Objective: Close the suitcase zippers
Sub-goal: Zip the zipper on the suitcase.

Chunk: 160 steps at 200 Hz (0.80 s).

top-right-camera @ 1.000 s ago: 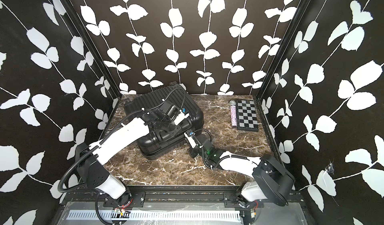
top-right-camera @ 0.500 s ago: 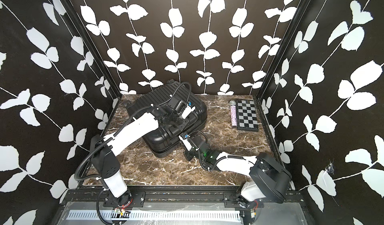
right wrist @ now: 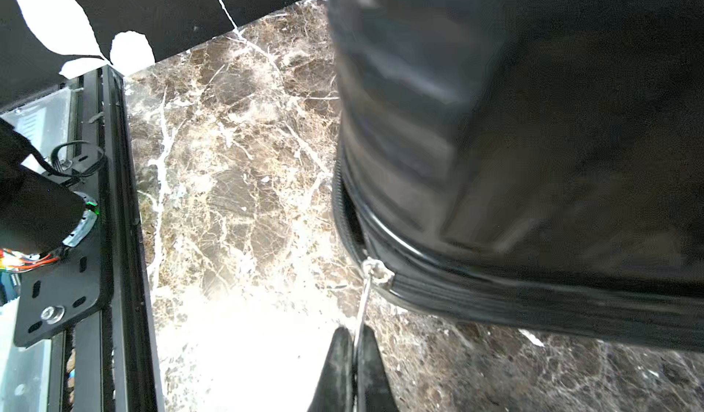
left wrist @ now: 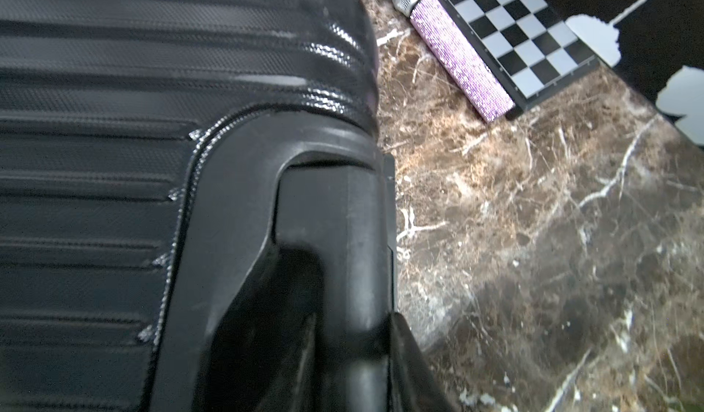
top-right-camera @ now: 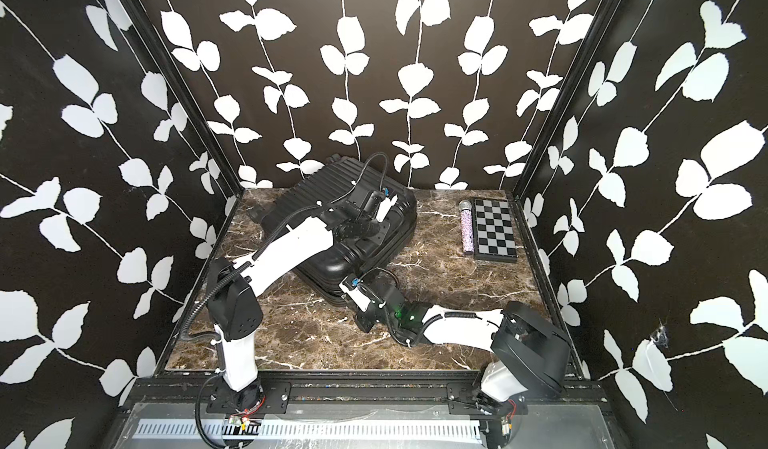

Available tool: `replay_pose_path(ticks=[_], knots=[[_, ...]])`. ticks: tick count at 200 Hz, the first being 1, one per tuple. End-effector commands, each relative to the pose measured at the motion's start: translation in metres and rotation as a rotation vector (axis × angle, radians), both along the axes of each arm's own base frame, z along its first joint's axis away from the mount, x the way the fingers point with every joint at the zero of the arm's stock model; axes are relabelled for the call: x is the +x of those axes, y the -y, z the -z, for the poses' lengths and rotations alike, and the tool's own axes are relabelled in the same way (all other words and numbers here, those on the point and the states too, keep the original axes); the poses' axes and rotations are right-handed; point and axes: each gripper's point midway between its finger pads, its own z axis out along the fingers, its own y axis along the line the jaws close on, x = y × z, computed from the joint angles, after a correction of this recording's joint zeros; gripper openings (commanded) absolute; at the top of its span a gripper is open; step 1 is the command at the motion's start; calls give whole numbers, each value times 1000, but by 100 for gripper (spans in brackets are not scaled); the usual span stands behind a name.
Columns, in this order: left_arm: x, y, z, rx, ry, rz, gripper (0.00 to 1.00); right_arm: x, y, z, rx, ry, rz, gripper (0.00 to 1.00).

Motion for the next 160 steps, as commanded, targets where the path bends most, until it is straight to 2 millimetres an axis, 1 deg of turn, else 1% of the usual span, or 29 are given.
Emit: replay_pose_path(ticks=[1, 47, 70, 78, 92, 102, 113, 119, 135, 149, 155, 157, 160], knots=[[52, -13, -45, -137, 155, -221, 0, -40, -37, -33, 120, 4, -209, 0], [57, -13, -44, -184, 154, -273, 0, -29, -42, -33, 115, 8, -153, 0], [55, -10, -45, -195, 147, -258, 0, -21, -39, -28, 94, 13, -104, 0], [53, -9, -46, -194, 146, -242, 10, -18, -37, -26, 84, 16, -83, 0], [48, -8, -53, -190, 154, -201, 34, -11, -32, -22, 59, 21, -31, 0], [43, -6, -59, -180, 164, -157, 45, -5, -27, -18, 41, 27, 8, 0], [35, -6, -66, -166, 175, -102, 62, 0, -21, -14, 23, 31, 43, 0], [32, -7, -70, -156, 183, -74, 67, 1, -18, -12, 15, 32, 57, 0], [22, -17, -84, -117, 211, -30, 79, 4, -12, -9, 6, 30, 83, 0], [15, -28, -97, -104, 224, 0, 84, 6, -8, -6, 3, 26, 97, 0], [9, -30, -103, -108, 224, 17, 85, 7, -7, -5, 1, 25, 104, 0], [14, -40, -105, -107, 225, 2, 85, 8, -6, -4, -1, 23, 107, 0], [15, -45, -108, -109, 224, -2, 85, 8, -5, -4, -3, 24, 110, 0]])
